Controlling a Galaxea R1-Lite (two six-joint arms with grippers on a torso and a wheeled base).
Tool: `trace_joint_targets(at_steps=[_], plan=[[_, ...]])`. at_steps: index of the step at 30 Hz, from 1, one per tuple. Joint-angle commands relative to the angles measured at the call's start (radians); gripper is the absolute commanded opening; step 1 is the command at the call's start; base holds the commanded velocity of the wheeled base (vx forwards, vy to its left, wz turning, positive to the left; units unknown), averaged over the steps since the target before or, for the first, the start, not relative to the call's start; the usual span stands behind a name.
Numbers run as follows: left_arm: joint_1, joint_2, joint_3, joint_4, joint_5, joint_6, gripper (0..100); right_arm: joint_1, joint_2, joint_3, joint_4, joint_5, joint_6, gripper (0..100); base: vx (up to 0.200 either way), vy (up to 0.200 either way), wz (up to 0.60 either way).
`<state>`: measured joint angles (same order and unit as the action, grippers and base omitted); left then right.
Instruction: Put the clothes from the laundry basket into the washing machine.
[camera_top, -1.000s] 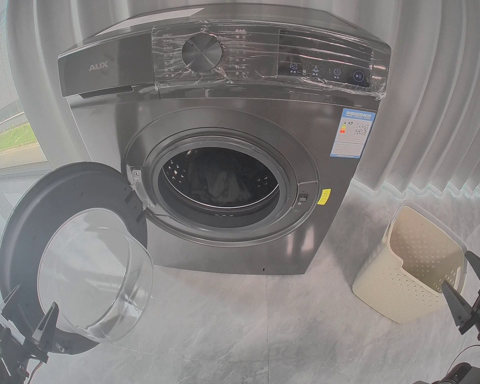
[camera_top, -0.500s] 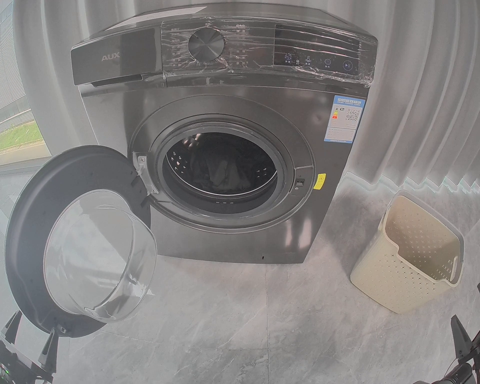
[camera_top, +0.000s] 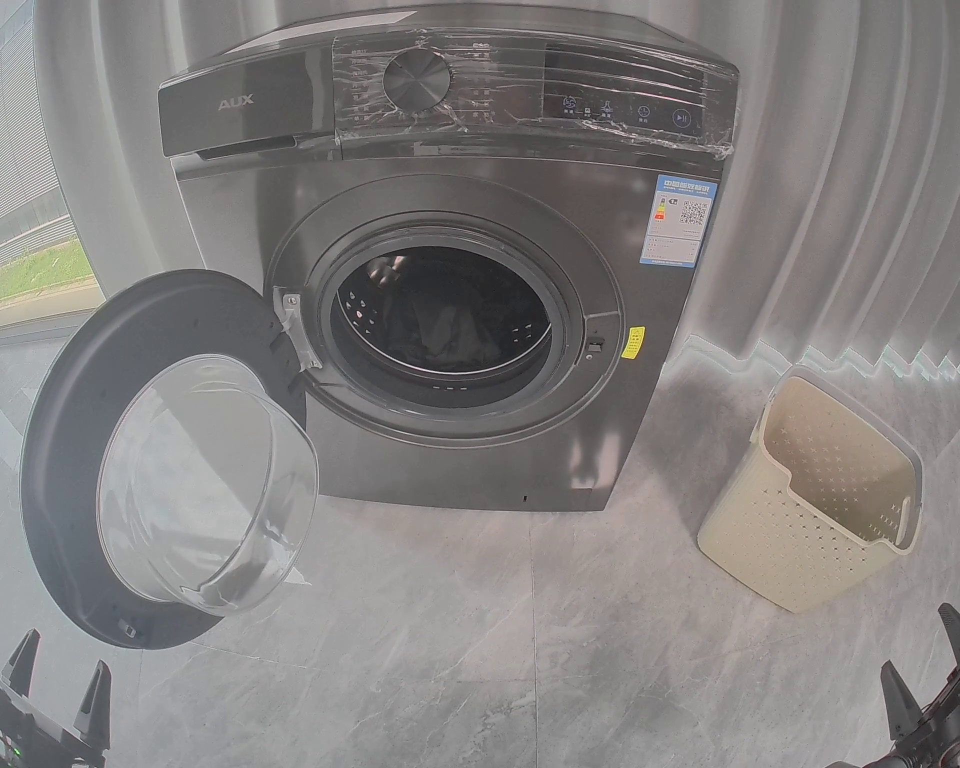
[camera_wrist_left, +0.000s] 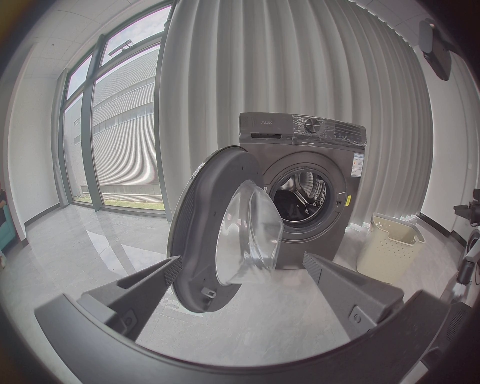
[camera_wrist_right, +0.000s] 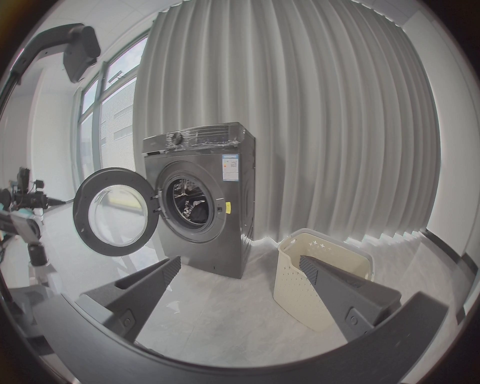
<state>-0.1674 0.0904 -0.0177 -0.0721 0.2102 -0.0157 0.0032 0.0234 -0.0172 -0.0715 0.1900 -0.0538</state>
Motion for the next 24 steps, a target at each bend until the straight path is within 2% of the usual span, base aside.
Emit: trace_joint_targets(at_steps=[1,2,4,6,8,11,14,24], plan=[[0.0,0.003,0.018,0.0,0.001,-0.001,100,-0.003,-0.016,0.017,-0.001,0.048,-0.04,100,0.0,0.0,0.0],[0.0,0.003,0.018,0.0,0.001,-0.001,100,-0.003,-0.016,0.017,-0.001,0.049,-0.038,100,0.0,0.0,0.0],[0.0,0.003,0.018,0.0,0.018,-0.001,100,-0.003,-0.016,0.017,-0.001,0.08,-0.043,100,0.0,0.0,0.0],[0.0,0.005,0.018,0.0,0.06,-0.009,100,-0.003,-0.017,0.017,-0.001,0.097,-0.046,100,0.0,0.0,0.0],[0.005,0.005,0.018,0.002,0.101,-0.03,100,-0.003,-0.016,0.017,-0.001,0.097,-0.06,100,0.0,0.0,0.0],[0.036,0.005,0.018,0.002,0.103,-0.039,100,-0.003,-0.016,0.017,-0.001,0.095,-0.077,100,0.0,0.0,0.0],[0.042,0.005,0.018,0.0,0.103,-0.038,100,-0.003,-0.016,0.017,-0.001,0.095,-0.104,100,0.0,0.0,0.6],[0.042,0.005,0.018,0.002,0.1,-0.038,100,-0.003,-0.016,0.017,-0.001,0.095,-0.106,100,0.0,0.0,0.54]])
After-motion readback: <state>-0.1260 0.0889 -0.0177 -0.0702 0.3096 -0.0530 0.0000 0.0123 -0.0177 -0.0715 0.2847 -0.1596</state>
